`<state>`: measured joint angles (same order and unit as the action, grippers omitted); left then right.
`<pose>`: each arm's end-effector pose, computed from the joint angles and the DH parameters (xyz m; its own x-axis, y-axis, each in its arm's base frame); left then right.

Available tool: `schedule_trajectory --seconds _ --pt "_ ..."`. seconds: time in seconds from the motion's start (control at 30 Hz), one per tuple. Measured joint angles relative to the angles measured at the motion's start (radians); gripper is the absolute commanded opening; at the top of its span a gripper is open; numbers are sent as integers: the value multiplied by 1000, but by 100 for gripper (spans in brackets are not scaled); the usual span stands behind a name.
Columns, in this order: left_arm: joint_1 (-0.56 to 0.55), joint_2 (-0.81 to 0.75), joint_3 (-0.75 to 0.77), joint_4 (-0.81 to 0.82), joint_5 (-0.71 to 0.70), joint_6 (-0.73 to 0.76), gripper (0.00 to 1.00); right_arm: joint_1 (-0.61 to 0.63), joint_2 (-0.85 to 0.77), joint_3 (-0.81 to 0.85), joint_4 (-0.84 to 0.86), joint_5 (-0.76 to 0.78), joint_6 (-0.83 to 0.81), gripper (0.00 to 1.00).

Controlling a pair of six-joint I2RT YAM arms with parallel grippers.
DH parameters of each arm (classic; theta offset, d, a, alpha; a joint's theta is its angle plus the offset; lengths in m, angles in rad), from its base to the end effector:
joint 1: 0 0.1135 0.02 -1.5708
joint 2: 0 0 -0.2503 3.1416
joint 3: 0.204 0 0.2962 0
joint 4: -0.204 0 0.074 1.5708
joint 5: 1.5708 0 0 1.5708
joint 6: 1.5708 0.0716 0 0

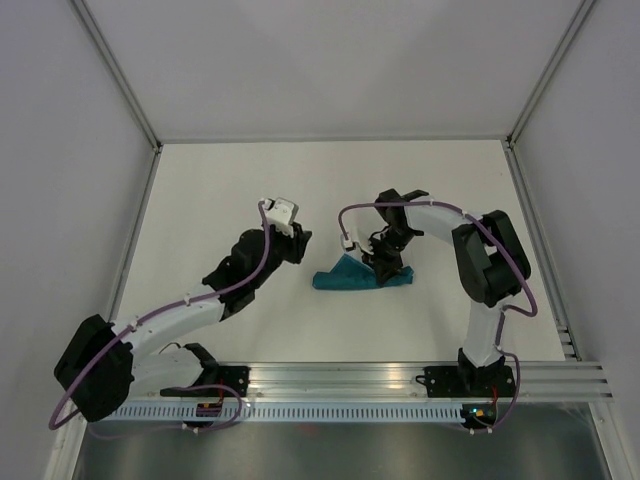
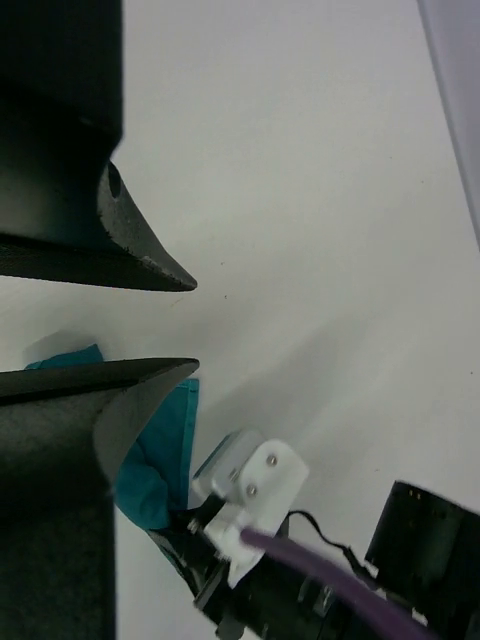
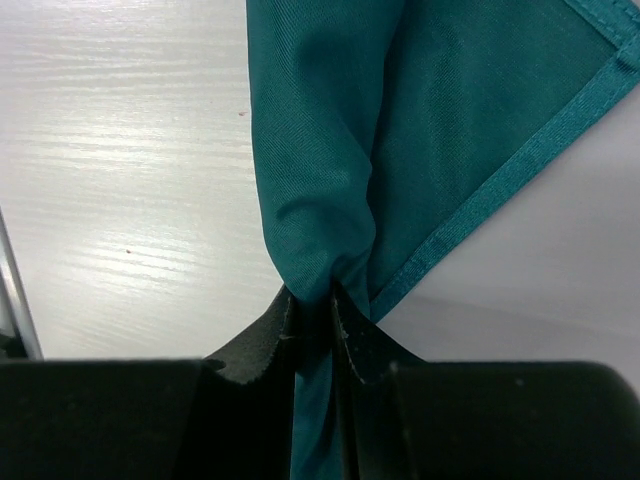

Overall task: Fold the napkin, place the utensils inside, and roll it up
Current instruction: Roll the napkin with the utensil

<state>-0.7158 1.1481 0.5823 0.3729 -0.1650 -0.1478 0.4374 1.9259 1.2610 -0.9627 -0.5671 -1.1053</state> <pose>0.2615 -0.2118 0.2092 -0.2205 -0.0008 -0.9754 0.4986 0.8594 -0.1134 0.3141 0.1893 0.0823 -0.1114 -0.8841 -0.4538 -0.9561 -0.0291 0.2915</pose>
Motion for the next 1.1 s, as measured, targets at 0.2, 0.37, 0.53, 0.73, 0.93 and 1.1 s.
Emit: schedule_trajectory --seconds 0.2,0.37,0.53,0.73,0.93,1.1 --pt "-233 6 -10 35 -144 175 43 -16 102 116 -126 -32 -6 15" --pt "-378 170 10 39 -204 312 46 -17 147 159 -183 -53 -1 15" --pt "-481 398 90 29 -237 439 50 -19 174 178 -219 -71 9 15" --pt "-528 574 150 50 -243 559 53 -27 202 193 -257 -97 21 15" --pt "-521 660 185 71 -241 615 53 -31 220 197 -284 -111 35 15" --pt "-491 681 211 76 -200 618 47 -35 226 198 -292 -119 40 15"
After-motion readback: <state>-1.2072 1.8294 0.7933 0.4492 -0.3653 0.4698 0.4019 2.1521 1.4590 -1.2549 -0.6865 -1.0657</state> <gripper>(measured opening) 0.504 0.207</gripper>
